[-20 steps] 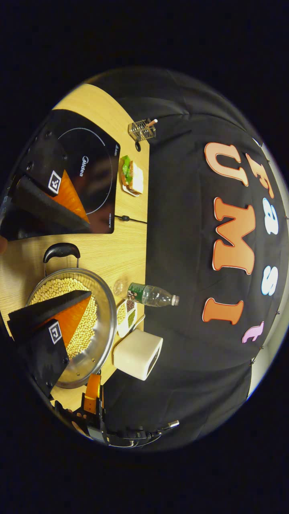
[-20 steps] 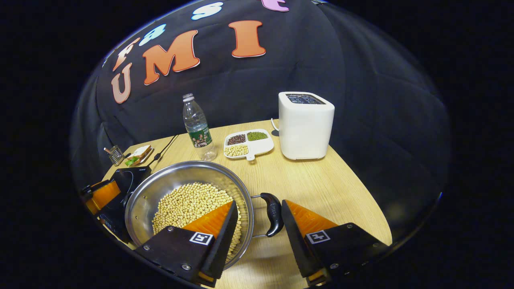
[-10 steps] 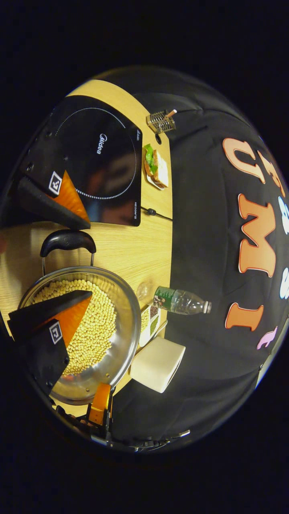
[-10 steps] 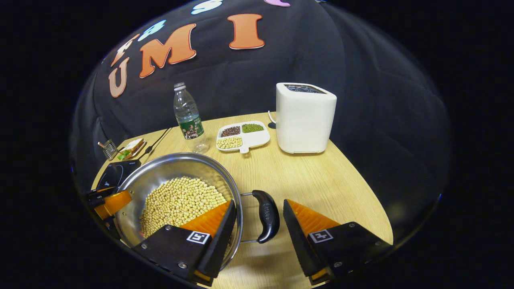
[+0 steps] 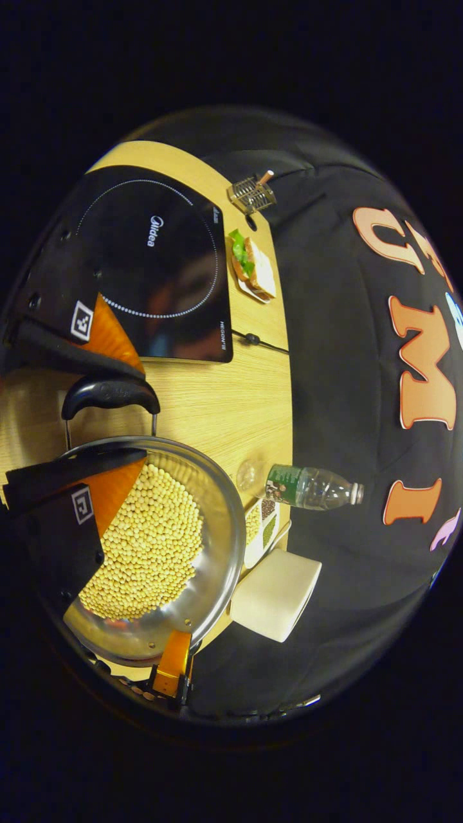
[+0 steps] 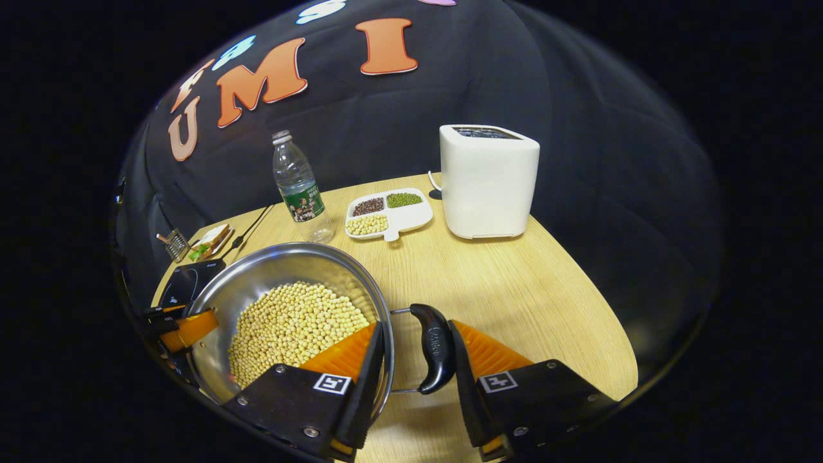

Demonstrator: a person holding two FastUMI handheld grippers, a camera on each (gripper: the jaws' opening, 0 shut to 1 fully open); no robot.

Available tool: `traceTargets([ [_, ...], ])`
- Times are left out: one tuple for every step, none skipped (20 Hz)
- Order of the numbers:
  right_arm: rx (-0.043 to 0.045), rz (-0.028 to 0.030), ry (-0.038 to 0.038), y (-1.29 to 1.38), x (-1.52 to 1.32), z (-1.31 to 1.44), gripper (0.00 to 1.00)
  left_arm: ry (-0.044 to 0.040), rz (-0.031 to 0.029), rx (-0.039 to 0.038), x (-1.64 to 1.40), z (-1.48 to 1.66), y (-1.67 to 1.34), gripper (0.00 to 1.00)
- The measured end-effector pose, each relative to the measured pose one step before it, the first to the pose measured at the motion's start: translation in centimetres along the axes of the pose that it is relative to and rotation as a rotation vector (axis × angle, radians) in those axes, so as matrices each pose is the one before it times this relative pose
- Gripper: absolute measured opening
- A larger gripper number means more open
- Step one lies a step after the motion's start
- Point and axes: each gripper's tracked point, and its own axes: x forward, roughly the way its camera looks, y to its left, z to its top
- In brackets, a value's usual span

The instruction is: First push the handle of the pot to place it horizontally, then grasp the pot with both hands and set it on the induction cooktop.

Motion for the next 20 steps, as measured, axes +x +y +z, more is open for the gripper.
traceTargets([
  [0.01038, -0.00615, 0.00281, 0.007, -0.126, -0.059, 0.56, 0.00392, -0.00515, -0.01996, 0.163, 0.456, -0.166, 0.63],
  [0.01596, -0.00629, 0.00224, -0.074, -0.194, 0.041, 0.55, 0.03166, -0.00631, -0.02421, -0.222, -0.395, 0.130, 0.60],
  [0.00910, -0.00089, 0.00581, -0.024, -0.251, -0.096, 0.55, 0.01288, -0.00099, -0.01069, -0.387, -0.120, -0.057, 0.60],
  [0.00921, -0.00617, 0.00671, -0.083, -0.388, -0.069, 0.54, 0.00743, -0.00213, 0.00607, 0.007, -0.197, -0.146, 0.62],
  [0.00423, -0.00529, -0.00664, -0.042, -0.412, 0.182, 0.54, -0.00371, -0.00320, 0.01268, -0.346, 0.048, -0.090, 0.64],
  [0.00230, -0.00433, -0.00648, -0.115, -0.664, 0.192, 0.55, -0.00413, -0.00279, -0.00092, -0.654, 0.079, -0.236, 0.59],
  [0.00561, -0.00397, -0.00809, -0.052, -0.645, 0.269, 0.54, -0.00528, -0.00543, -0.00216, -0.616, 0.281, -0.129, 0.61],
  [0.00197, -0.00347, -0.00778, 0.044, -0.790, 0.266, 0.54, -0.00597, -0.00676, -0.00482, -0.546, 0.368, -0.077, 0.61],
  [-0.00057, -0.00368, -0.01257, 0.064, -0.672, 0.537, 0.54, -0.00499, -0.00725, -0.00513, -0.526, 0.442, 0.026, 0.60],
  [-0.00148, -0.00345, -0.01448, 0.124, -0.783, 0.581, 0.54, -0.00383, -0.00627, -0.00619, -0.593, 0.391, 0.027, 0.62],
  [-0.00279, -0.00361, -0.01228, 0.214, -0.737, 0.526, 0.54, -0.00584, -0.00625, -0.00521, -0.619, 0.402, -0.018, 0.61],
  [-0.00115, -0.00112, -0.01015, 0.292, -0.699, 0.608, 0.54, -0.00510, -0.00314, -0.00244, -0.612, 0.458, 0.140, 0.61],
  [0.00064, 0.00074, -0.00760, 0.431, -0.561, 0.479, 0.54, -0.00748, -0.00104, -0.00198, -0.597, 0.482, 0.282, 0.61],
  [-0.00132, 0.00101, -0.00577, 0.394, -0.591, 0.370, 0.54, -0.00594, 0.00080, -0.00264, -0.533, 0.462, 0.321, 0.63],
  [-0.00204, 0.00139, -0.00830, 0.464, -0.618, 0.442, 0.54, 0.00229, 0.00211, -0.00603, -0.718, 0.244, 0.377, 0.63],
  [-0.00311, 0.00155, -0.00660, 0.591, -0.511, 0.365, 0.54, 0.00132, 0.00158, -0.00009, -0.666, 0.365, 0.400, 0.61],
  [-0.00111, 0.00277, -0.00482, 0.602, -0.586, 0.280, 0.54, -0.00706, 0.00074, 0.00268, -0.788, 0.492, 0.490, 0.59],
  [0.00268, 0.00622, -0.00764, 0.789, -0.468, 0.388, 0.54, -0.00702, 0.00320, 0.00084, -0.559, 0.497, 0.651, 0.61],
  [0.00152, 0.00711, -0.00391, 0.863, -0.454, 0.267, 0.54, -0.00924, 0.00473, -0.00251, -0.678, 0.645, 0.754, 0.61],
  [-0.00078, 0.00748, -0.00485, 0.817, -0.440, 0.291, 0.54, -0.00593, 0.00496, -0.00115, -0.720, 0.324, 0.894, 0.61],
])
